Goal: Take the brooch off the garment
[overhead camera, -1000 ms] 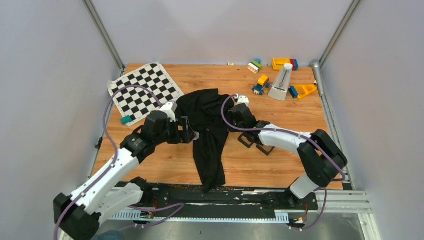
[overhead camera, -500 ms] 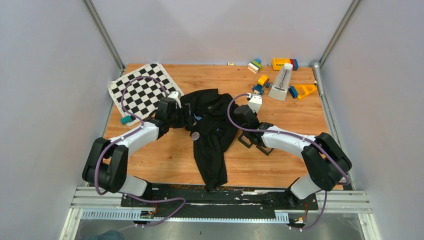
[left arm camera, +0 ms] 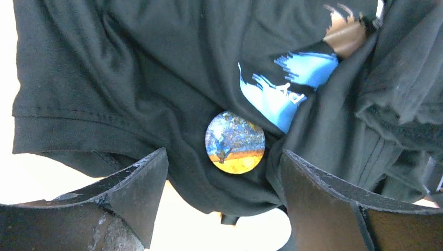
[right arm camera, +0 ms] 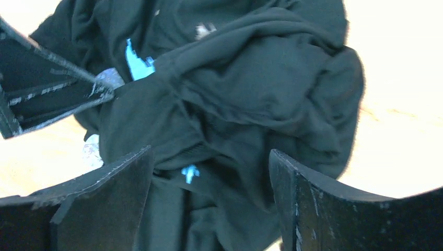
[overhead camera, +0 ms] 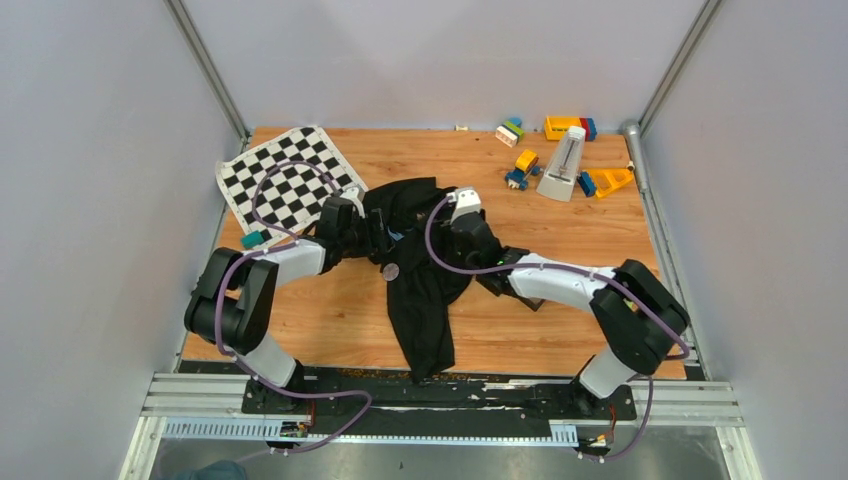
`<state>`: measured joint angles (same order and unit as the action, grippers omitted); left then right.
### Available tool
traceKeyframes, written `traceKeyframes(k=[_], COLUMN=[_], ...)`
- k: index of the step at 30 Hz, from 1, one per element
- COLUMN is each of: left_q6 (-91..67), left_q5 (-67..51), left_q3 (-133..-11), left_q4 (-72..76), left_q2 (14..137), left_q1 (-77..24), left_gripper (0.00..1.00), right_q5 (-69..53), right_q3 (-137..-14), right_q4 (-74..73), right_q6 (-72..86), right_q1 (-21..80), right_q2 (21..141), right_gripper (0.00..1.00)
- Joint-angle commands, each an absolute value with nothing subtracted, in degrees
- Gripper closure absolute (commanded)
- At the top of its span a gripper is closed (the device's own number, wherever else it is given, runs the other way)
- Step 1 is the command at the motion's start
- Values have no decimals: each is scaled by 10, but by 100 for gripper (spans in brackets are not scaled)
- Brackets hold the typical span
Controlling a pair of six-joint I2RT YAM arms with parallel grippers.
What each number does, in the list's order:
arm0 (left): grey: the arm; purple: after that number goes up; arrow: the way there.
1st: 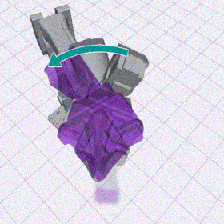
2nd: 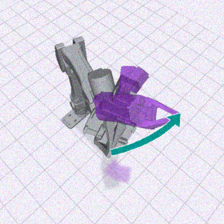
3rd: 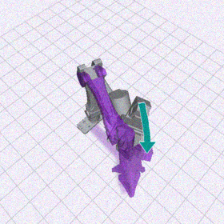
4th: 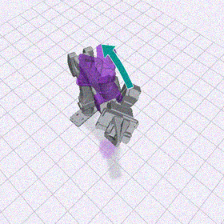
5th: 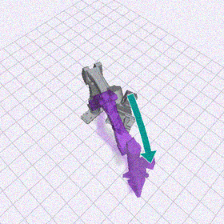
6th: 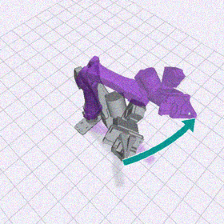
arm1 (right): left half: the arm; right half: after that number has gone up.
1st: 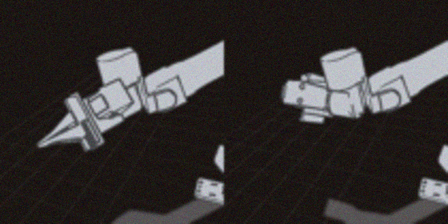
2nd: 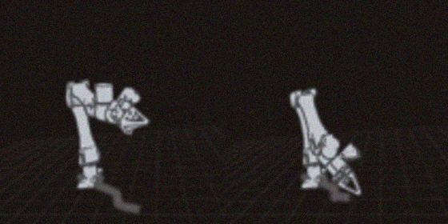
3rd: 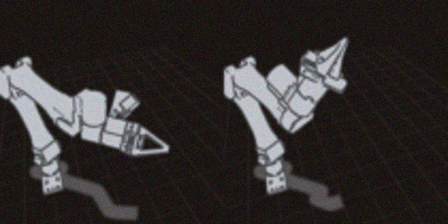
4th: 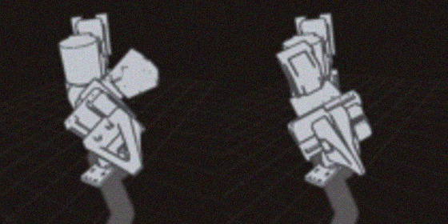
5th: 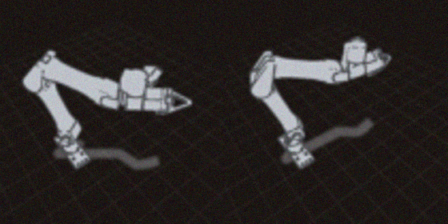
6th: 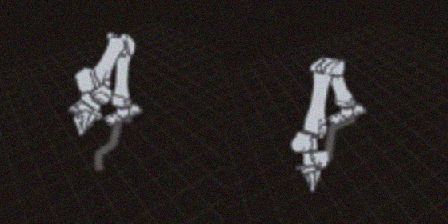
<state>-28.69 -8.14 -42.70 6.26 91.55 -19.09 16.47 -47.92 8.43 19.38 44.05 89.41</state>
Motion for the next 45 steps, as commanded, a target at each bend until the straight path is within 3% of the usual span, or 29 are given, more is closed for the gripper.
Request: traceKeyframes(k=[1, 3, 4, 5, 6, 8, 10, 11, 14, 20, 22, 23, 25, 27, 28, 30, 38, 45], left_q6=[-322, -331, -335, -336, -338, -338, -338, -338, -341, -346, -347, -347, -340, -333, -331, -328, -322, -320], left_q5=[-125, -139, -149, -158, -161, -162, -155, -147, -123, -62, -44, -37, -43, -65, -72, -89, -151, -163], left_q3=[-442, -441, -440, -441, -442, -444, -446, -448, -449, -431, -425, -424, -418, -407, -400, -394, -395, -395], left_q4=[81, 85, 87, 89, 91, 87, 76, 72, 51, 34, 32, 31, 36, 55, 69, 82, 106, 113], left_q2=[942, 952, 959, 962, 968, 973, 974, 974, 964, 920, 907, 898, 884, 870, 866, 859, 874, 873], left_q1=[-157, -145, -141, -135, -133, -129, -126, -123, -119, -109, -108, -108, -107, -107, -108, -108, -108, -108], left_gripper=[16, 19, 27, 33, 47, 67, 83, 87, 100, 100, 100, 100, 100, 100, 100, 100, 100, 98], right_q5=[248, 296, 309, 320, 335, 357, 370, 371, 351, 306, 303, 296, 219, 116, 80, 53, 90, 128], right_q3=[-570, -615, -629, -638, -643, -640, -625, -612, -567, -456, -436, -432, -423, -410, -402, -406, -535, -609], right_q4=[47, -12, -29, -41, -49, -57, -68, -72, -94, -56, -30, -21, 23, 84, 113, 140, 79, 48], right_q6=[148, 173, 183, 194, 208, 233, 268, 291, 380, 446, 431, 421, 356, 302, 281, 245, 160, 163], right_q1=[489, 489, 488, 487, 486, 476, 456, 442, 371, 294, 294, 294, 294, 298, 306, 332, 465, 499], right_q2=[969, 1017, 1034, 1047, 1052, 1048, 1026, 1010, 952, 818, 792, 785, 776, 772, 772, 783, 928, 1024], right_gripper=[19, 22, 27, 37, 60, 88, 99, 100, 100, 100, 95, 90, 70, 40, 29, 18, 26, 28])
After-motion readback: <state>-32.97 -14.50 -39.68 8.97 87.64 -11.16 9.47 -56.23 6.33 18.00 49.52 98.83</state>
